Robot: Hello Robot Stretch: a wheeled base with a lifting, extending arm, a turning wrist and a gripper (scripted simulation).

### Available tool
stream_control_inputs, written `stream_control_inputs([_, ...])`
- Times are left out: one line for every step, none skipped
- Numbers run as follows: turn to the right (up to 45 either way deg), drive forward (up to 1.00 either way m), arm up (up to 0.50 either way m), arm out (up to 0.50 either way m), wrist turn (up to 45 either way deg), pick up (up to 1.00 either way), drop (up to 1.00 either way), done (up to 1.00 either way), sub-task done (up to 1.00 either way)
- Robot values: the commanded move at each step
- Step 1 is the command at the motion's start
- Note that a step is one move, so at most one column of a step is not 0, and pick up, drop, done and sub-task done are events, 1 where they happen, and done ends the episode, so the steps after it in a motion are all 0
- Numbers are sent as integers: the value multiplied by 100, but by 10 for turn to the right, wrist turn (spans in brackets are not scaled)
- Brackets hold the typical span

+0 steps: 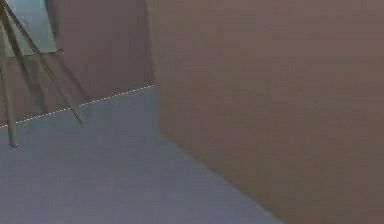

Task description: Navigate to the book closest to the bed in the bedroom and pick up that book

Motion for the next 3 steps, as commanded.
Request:
stream_control_inputs([450,0,0,0,0,0,0,0,0])
stream_control_inputs([270,0,0,0,0,0,0,0,0])
stream_control_inputs([0,50,0,0,0,0,0,0,0])
